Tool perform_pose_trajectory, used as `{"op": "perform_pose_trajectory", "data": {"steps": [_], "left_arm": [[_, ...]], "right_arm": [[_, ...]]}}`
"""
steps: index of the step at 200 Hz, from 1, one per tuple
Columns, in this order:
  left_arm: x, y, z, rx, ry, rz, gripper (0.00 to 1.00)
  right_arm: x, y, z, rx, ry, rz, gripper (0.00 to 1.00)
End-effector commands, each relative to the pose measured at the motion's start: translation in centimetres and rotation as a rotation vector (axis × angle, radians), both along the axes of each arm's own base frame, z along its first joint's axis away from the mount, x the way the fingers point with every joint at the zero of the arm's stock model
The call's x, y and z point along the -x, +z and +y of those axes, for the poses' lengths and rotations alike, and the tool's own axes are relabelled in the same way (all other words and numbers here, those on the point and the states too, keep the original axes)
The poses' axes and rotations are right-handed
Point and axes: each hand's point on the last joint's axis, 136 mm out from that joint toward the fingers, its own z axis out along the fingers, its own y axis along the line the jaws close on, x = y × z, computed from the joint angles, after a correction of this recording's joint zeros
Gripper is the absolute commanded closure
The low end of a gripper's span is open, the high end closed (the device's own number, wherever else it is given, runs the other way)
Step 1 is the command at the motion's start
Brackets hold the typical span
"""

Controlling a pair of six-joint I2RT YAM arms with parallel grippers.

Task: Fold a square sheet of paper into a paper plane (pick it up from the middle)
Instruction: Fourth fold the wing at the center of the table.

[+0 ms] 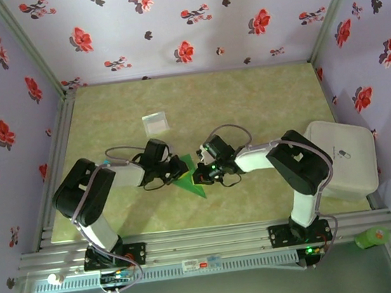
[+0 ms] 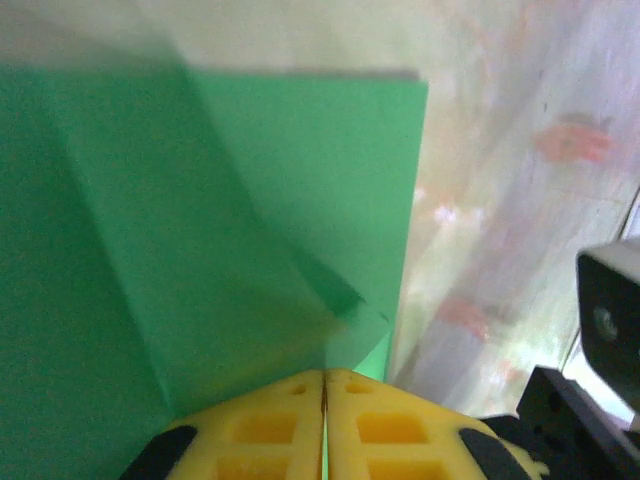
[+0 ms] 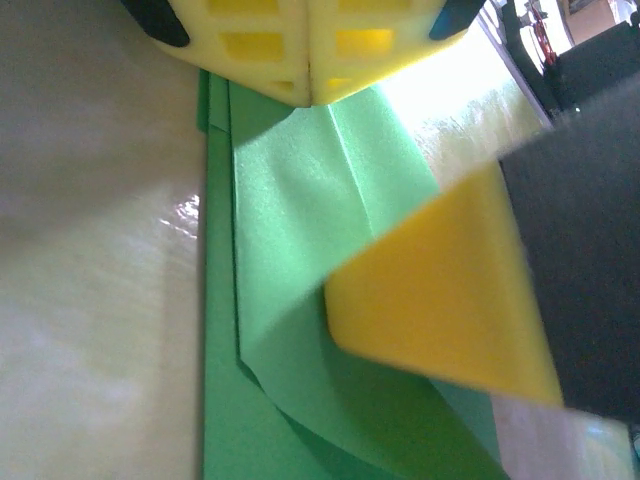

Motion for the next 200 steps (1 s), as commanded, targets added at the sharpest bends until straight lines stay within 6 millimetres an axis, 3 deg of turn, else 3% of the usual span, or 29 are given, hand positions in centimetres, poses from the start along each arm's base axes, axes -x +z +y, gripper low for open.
{"op": "perform_pose_trajectory", "data": {"steps": [1,118,151,200], "left_arm": [[-2.1,-2.3,3.6,-0.136,0.085,-0.014,0.90],[-6.3,-2.1,8.0,-0.174,0.144,-0.030,0.89],[-7.0,-0.1,7.5,-0.160,0.127,-0.063,0.89],[-7.4,4.9,6.7,-0.125,0.115,-0.159,0.86]], "right_arm": [[2.4,-3.3,-3.4,0.151,-0.018,0.104,0.99],[3.1,-3.6,-3.7,0.152,-0.005,0.113,0.99],[3.1,-3.6,-3.8,0.156,-0.005,0.114,0.99],[2.9,-3.5,-3.7,0.154,-0.004,0.111,0.99]]}}
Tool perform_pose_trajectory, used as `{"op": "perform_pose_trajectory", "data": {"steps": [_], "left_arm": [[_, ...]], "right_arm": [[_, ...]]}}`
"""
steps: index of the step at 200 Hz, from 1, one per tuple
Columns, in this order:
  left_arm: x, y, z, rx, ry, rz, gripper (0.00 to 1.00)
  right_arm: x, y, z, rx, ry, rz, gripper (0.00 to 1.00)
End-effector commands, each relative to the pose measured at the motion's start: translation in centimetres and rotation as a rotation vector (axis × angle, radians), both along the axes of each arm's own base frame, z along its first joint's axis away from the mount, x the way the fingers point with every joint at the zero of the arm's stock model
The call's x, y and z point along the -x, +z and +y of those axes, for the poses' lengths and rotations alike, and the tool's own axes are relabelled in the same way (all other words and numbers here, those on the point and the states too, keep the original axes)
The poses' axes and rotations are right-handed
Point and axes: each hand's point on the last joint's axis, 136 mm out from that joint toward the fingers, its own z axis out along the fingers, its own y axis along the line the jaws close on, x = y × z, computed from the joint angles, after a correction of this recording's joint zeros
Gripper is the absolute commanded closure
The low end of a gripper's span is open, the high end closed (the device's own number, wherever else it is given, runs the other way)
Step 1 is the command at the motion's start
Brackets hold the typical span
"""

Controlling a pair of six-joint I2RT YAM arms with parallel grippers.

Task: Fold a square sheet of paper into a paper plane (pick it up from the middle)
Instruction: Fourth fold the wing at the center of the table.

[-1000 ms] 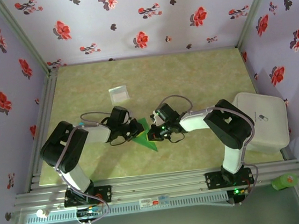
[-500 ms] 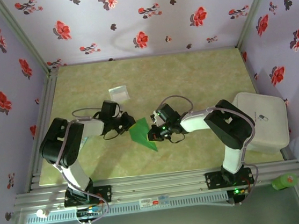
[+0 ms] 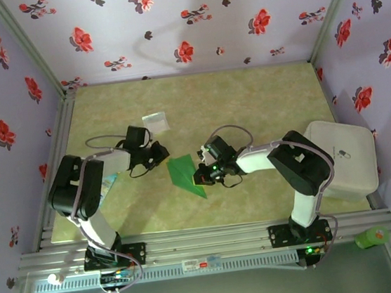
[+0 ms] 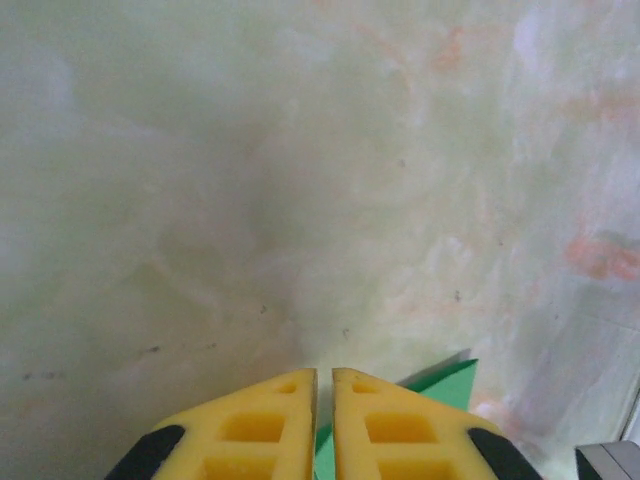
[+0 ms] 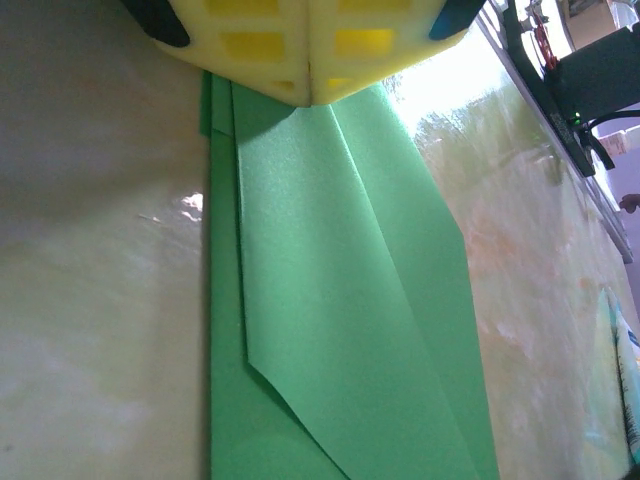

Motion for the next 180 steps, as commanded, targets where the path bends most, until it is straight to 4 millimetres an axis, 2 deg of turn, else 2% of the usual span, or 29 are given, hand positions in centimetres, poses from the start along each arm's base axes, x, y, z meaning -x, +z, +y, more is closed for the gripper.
{"op": "perform_pose_trajectory", "data": {"steps": [1,19,35,64,84,95,129,160,180], "left_arm": [[-0.6,3.5,0.0,-0.013,-0.013,-0.085,0.86],[0.1,4.4,-1.0,0.008,-0.036,-0.102,0.86],[1.3,4.5,-2.6,0.029,-0.087,-0.092,0.86],[3.6,3.2,-5.3,0.086,-0.151,-0.056,0.86],[4.7,1.8,-6.4,0.091,-0.185,-0.028,0.86],[5.1,0.8,-6.4,0.075,-0.199,-0.019,0.86],[5.3,-2.6,-4.4,-0.029,-0.171,0.032,0.87],[5.8,-3.6,-3.2,-0.090,-0.169,0.051,0.88],[6.1,-3.9,-3.2,-0.094,-0.179,0.057,0.88]], "right_arm": [[2.7,-3.5,-3.4,0.161,-0.005,0.115,0.99],[2.6,-3.5,-3.5,0.164,-0.008,0.114,0.99],[2.5,-3.5,-3.5,0.165,-0.010,0.112,0.99],[2.5,-3.5,-3.5,0.166,-0.019,0.112,0.98],[2.4,-3.4,-3.5,0.166,-0.019,0.111,0.98],[2.4,-3.3,-3.4,0.164,-0.018,0.111,0.98],[1.8,-2.0,-2.7,0.135,-0.015,0.092,0.96],[0.0,1.8,-0.8,0.052,-0.036,0.031,0.93],[-0.8,4.1,0.8,-0.021,-0.038,0.000,0.93]]}}
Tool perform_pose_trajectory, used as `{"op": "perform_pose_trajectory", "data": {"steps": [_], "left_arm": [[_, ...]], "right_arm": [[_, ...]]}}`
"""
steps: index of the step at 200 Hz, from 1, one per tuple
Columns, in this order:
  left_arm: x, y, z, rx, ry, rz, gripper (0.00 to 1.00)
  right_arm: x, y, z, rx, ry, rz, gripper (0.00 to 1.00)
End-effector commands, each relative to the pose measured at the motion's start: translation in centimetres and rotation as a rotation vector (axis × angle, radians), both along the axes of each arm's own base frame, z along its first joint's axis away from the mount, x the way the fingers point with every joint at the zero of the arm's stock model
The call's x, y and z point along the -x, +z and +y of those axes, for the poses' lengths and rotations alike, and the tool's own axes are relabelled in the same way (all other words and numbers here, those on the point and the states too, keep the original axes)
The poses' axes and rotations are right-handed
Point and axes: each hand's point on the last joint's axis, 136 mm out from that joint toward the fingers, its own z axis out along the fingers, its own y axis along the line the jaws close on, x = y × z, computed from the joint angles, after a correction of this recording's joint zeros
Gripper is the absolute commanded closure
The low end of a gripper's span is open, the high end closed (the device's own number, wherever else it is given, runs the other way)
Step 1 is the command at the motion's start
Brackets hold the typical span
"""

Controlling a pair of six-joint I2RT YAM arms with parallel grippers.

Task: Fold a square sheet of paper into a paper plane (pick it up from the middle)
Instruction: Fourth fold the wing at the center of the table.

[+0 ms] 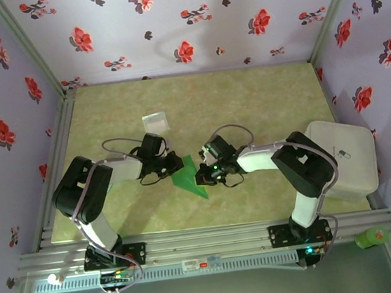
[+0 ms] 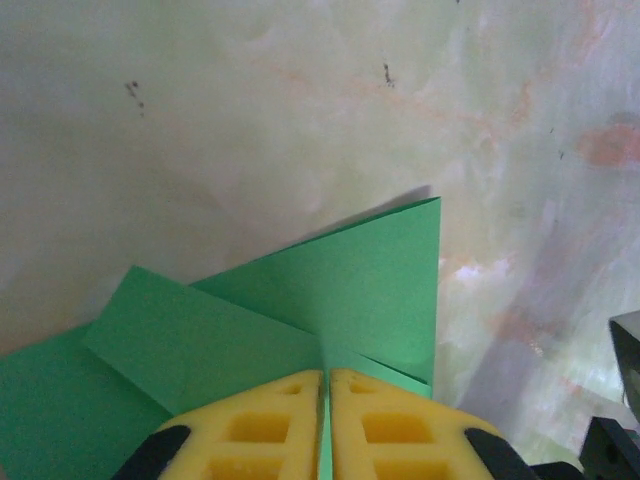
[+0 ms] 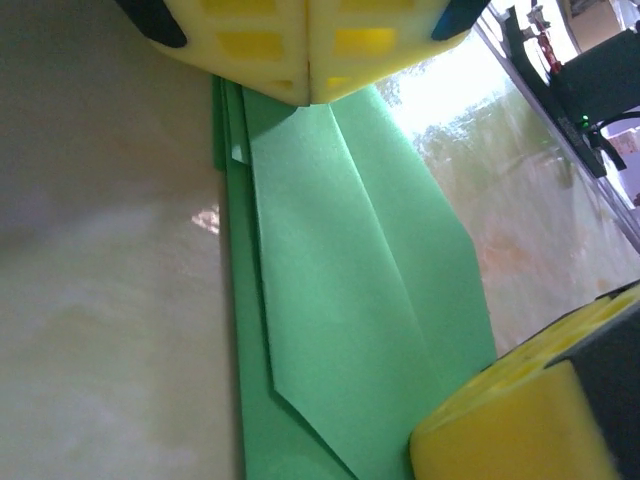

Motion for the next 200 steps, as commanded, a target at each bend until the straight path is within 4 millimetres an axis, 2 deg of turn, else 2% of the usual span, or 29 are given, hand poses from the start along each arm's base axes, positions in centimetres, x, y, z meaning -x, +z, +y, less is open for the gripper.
{"op": "perform_pose_trajectory", "data": {"steps": [1,23,65,80,109,160,200], "left_arm": [[0.9,-2.4,2.1,-0.108,0.007,0.033,0.88],[1.1,-2.6,2.1,-0.109,0.002,0.038,0.88],[0.9,-2.4,1.9,-0.101,-0.001,0.033,0.88],[0.9,-2.3,1.8,-0.100,-0.002,0.031,0.88],[0.9,-2.5,1.9,-0.105,-0.002,0.036,0.88],[1.2,-3.2,2.5,-0.122,0.016,0.056,0.88],[1.2,-3.5,2.7,-0.126,0.024,0.065,0.89]], "right_arm": [[-1.1,3.2,1.6,-0.056,-0.019,-0.027,0.93],[-1.2,3.3,3.2,-0.072,0.011,-0.019,0.93],[-2.7,0.3,4.6,-0.041,-0.034,0.016,0.93],[-2.3,-1.1,4.4,-0.006,-0.029,0.037,0.93],[-0.8,-3.4,2.3,0.059,-0.044,0.072,0.93],[0.9,-1.7,1.6,0.001,-0.033,0.080,0.90],[2.5,-2.0,0.0,0.009,-0.033,0.099,0.88]]}}
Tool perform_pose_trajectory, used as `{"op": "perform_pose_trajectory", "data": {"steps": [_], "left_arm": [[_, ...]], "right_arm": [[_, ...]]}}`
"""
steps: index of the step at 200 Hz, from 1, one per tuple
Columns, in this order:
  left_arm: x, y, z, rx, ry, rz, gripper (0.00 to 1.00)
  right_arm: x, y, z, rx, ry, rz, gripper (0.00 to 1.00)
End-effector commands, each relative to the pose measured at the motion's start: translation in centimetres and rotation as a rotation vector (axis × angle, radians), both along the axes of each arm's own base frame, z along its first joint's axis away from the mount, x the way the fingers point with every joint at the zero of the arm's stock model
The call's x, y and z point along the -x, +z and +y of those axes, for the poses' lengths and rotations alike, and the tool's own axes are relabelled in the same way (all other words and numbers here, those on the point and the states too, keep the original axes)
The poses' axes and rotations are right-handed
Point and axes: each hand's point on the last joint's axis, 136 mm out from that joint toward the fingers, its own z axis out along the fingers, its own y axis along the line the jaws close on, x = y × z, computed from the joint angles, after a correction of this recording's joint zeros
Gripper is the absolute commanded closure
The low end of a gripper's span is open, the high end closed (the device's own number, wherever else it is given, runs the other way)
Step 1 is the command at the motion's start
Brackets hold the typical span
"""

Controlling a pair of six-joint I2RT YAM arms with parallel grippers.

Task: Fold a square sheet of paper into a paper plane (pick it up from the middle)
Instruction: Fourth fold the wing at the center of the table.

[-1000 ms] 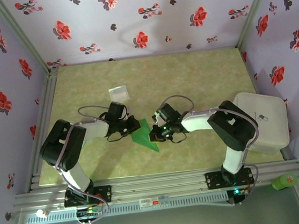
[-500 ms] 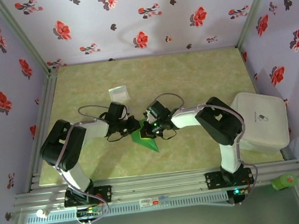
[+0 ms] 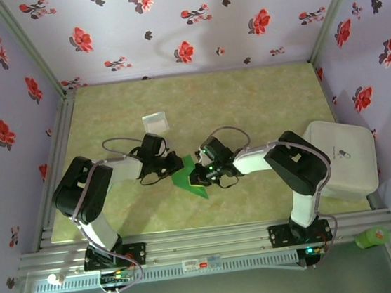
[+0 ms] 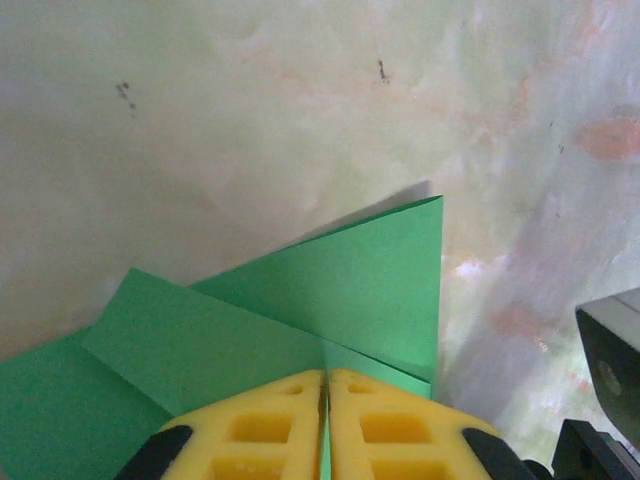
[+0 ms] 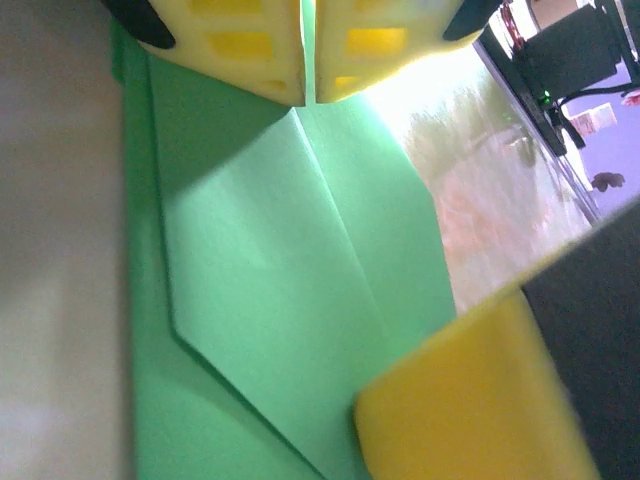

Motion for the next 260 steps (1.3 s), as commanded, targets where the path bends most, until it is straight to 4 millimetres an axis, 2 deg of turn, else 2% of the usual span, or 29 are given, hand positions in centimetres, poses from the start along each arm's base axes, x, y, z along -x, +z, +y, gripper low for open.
{"op": "perform_pose_trajectory", "data": {"steps": [1,85,185,207,227,260], "left_arm": [[1.2,-3.5,2.7,-0.122,0.038,0.075,0.89],[1.3,-3.6,2.9,-0.119,0.056,0.084,0.89],[1.1,-3.7,2.8,-0.110,0.075,0.089,0.89],[1.0,-3.7,2.7,-0.100,0.080,0.093,0.89],[0.9,-3.6,2.6,-0.093,0.093,0.100,0.89],[0.6,-3.3,2.6,-0.072,0.125,0.114,0.89]], "right_arm": [[2.5,-1.4,-1.9,0.058,0.004,0.080,0.88],[6.4,-2.4,-6.0,0.123,0.035,0.108,0.88],[9.7,-2.3,-8.5,0.138,0.083,0.139,0.88],[8.9,-1.1,-8.4,0.140,0.060,0.096,0.87],[6.9,0.5,-8.3,0.159,-0.023,0.037,0.85],[4.3,2.8,-7.1,0.075,-0.179,0.007,0.71]]}}
